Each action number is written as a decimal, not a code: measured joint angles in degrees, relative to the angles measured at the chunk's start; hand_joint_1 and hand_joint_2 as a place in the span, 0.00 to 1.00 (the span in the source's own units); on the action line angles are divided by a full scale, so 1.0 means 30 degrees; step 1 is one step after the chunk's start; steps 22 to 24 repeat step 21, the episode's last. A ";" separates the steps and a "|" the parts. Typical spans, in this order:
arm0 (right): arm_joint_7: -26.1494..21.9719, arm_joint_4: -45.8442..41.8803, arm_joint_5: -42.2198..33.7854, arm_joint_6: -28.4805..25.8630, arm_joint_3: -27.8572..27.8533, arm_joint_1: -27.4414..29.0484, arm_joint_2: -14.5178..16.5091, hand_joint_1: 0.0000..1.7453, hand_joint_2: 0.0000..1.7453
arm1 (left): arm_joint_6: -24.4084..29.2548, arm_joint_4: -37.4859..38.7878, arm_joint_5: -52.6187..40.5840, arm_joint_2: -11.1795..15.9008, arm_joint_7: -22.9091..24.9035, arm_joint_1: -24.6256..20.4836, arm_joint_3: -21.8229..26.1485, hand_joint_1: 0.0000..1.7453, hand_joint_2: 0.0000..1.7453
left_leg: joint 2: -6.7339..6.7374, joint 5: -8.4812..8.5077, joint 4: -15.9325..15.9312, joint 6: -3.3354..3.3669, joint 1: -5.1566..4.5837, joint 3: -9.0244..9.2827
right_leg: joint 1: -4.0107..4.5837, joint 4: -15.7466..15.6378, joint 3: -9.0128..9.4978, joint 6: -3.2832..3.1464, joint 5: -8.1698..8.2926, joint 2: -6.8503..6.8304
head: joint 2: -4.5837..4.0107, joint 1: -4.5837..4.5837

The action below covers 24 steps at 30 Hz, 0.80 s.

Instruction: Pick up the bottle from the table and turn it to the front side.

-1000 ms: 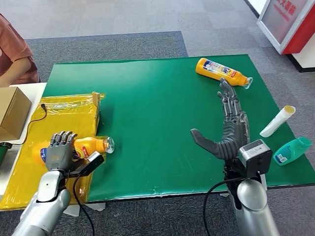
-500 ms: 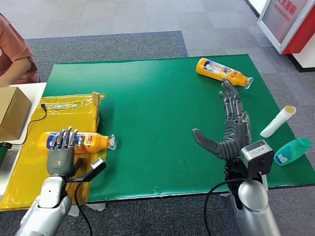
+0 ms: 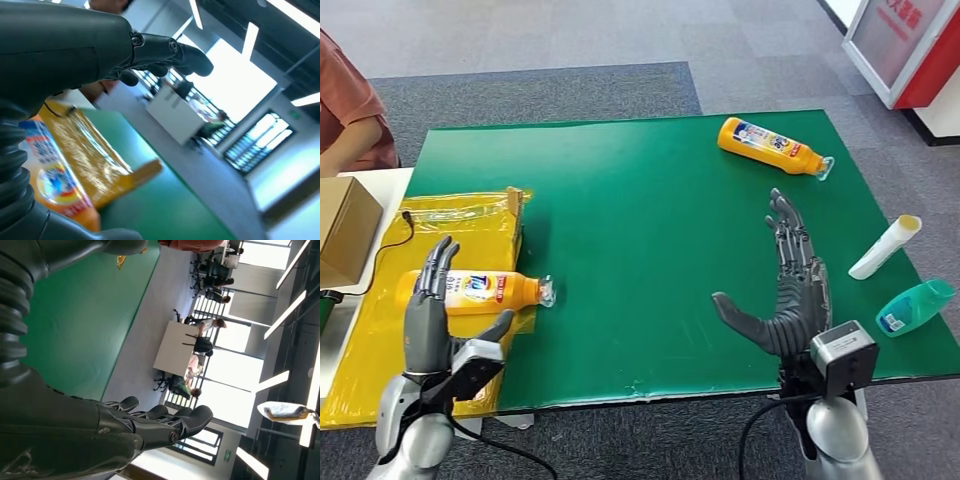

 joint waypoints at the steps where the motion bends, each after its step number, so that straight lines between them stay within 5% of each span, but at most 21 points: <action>1: -0.0087 -0.0122 0.0042 0.0051 0.0000 0.0217 0.0000 0.00 1.00 | -0.0716 -0.0930 0.1546 -0.0035 -0.0648 0.0328 -0.0091 0.00 1.00 | 0.0000 -0.0004 0.0000 0.0000 0.0000 0.0001 | 0.0001 0.0000 0.0001 -0.0003 -0.0006 0.0000 | 0.0000 -0.0002; 10: -0.0661 -0.0823 -0.1798 0.0069 0.0250 0.0718 0.0151 0.00 1.00 | -0.5946 -0.4555 1.2713 -0.0925 -0.2929 0.1575 -0.0528 0.00 1.00 | -0.0001 0.0007 -0.0002 0.0000 0.0002 0.0007 | 0.0003 0.0001 0.0015 -0.0004 -0.0002 -0.0003 | 0.0000 0.0002; 15: -0.0705 -0.0987 -0.2430 0.0133 0.1235 0.0412 0.0182 0.00 1.00 | -0.6822 -0.4690 1.4934 -0.1341 -0.3013 0.1513 -0.1346 0.00 1.00 | -0.0001 0.0012 -0.0001 0.0003 0.0001 0.0010 | 0.0000 0.0001 0.0019 0.0005 0.0008 -0.0002 | 0.0000 0.0000; 16: -0.0712 -0.0987 -0.2503 0.0142 0.1415 0.0382 0.0182 0.00 0.75 | -0.6898 -0.4690 1.5164 -0.1366 -0.3049 0.1513 -0.1460 0.00 1.00 | -0.0001 0.0012 -0.0001 0.0002 0.0001 0.0010 | 0.0001 0.0001 0.0018 0.0004 0.0008 -0.0003 | 0.0000 0.0000; 19: -0.0723 -0.0987 -0.3051 0.0149 0.1820 0.0342 0.0182 0.00 0.00 | -0.6481 -0.4690 1.4729 -0.1388 -0.3283 0.1520 -0.1624 0.00 0.25 | -0.0001 0.0012 -0.0002 0.0001 0.0002 0.0010 | 0.0003 0.0001 0.0016 0.0002 0.0005 -0.0003 | 0.0000 -0.0002; 20: -0.0710 -0.0987 -0.3344 0.0149 0.1927 0.0330 0.0182 0.00 0.00 | -0.6194 -0.4690 1.4337 -0.1388 -0.3343 0.1516 -0.1675 0.00 0.00 | -0.0001 0.0012 -0.0002 0.0000 0.0002 0.0010 | 0.0004 0.0001 0.0016 0.0000 0.0003 -0.0003 | 0.0000 -0.0002; 24: -0.0705 -0.0987 -0.3499 0.0150 0.1979 0.0324 0.0182 0.00 0.00 | -0.6028 -0.4690 1.4107 -0.1388 -0.3371 0.1514 -0.1697 0.00 0.00 | -0.0001 0.0012 -0.0002 0.0000 0.0003 0.0011 | 0.0004 0.0002 0.0016 0.0000 0.0001 -0.0003 | 0.0000 0.0000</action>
